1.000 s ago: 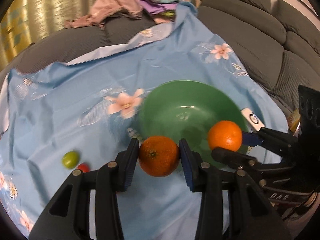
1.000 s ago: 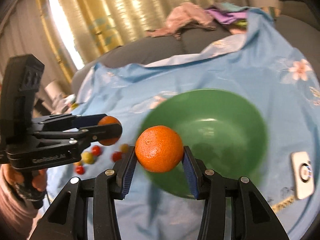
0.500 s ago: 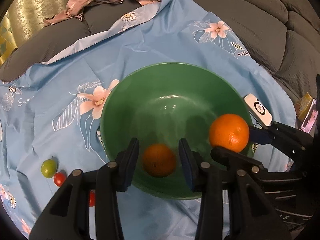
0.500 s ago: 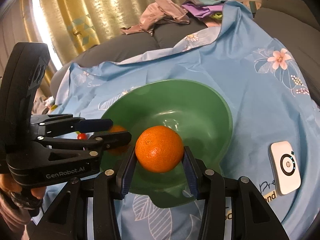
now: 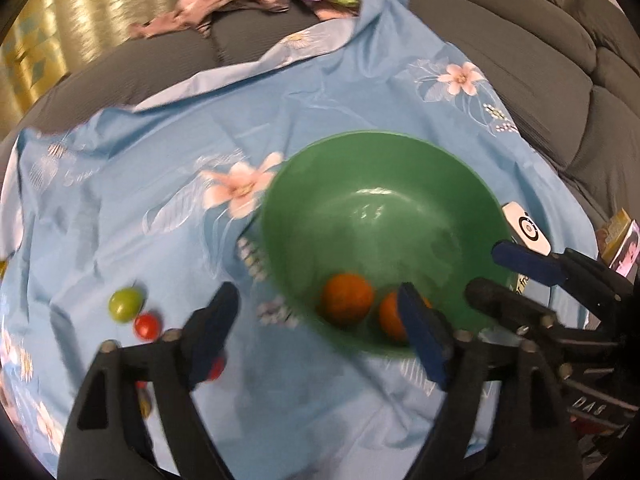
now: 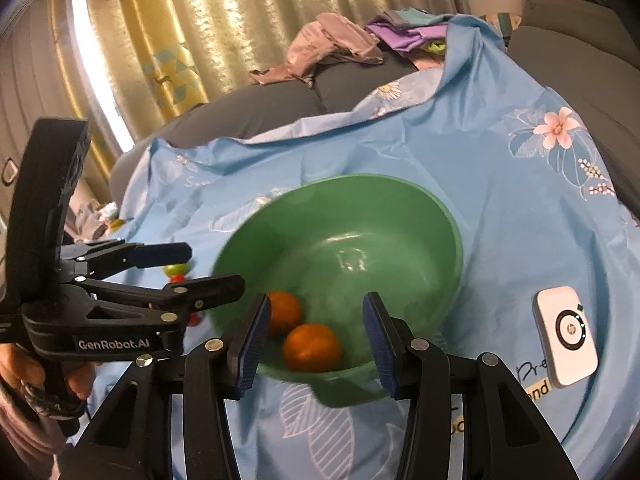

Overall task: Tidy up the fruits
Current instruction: 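Withdraw both tools from the bowl back toward the remaining fruits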

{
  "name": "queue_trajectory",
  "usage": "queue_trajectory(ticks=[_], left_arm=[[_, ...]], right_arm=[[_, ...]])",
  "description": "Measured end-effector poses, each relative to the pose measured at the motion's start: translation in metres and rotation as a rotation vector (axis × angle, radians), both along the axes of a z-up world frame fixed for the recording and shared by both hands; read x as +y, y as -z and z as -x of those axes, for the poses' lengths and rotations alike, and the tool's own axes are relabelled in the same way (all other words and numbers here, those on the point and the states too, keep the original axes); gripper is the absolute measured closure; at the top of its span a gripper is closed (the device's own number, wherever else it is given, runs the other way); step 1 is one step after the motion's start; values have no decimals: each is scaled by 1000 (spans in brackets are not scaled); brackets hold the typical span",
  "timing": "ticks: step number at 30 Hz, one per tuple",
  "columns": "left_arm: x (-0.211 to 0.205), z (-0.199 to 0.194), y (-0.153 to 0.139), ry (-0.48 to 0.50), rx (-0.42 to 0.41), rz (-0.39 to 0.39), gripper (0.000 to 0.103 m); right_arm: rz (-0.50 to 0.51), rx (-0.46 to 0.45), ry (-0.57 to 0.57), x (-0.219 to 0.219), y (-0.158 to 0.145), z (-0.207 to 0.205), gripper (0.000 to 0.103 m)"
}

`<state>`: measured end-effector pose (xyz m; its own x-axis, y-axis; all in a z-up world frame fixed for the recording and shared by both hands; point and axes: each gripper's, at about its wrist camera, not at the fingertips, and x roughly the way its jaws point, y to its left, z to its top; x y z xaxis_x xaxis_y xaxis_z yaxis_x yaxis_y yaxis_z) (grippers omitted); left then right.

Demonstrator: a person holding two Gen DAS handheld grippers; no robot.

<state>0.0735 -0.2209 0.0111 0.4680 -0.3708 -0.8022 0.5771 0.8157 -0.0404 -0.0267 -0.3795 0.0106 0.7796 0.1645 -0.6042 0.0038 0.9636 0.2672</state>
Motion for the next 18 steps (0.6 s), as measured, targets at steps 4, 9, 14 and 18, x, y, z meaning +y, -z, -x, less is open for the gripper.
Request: queue_trajectory(ticks=[4, 9, 14, 18], left_arm=[[32, 12, -1, -38, 72, 92, 12], [83, 28, -2, -125, 151, 249, 1], [127, 49, -12, -196, 163, 410, 1], [153, 60, -17, -248, 183, 482, 1]], right_arm=[[-12, -25, -48, 13, -7, 8, 55], [-13, -34, -115, 38, -10, 16, 55], [-3, -25, -186, 65, -11, 21, 55], [7, -14, -228, 85, -14, 25, 55]])
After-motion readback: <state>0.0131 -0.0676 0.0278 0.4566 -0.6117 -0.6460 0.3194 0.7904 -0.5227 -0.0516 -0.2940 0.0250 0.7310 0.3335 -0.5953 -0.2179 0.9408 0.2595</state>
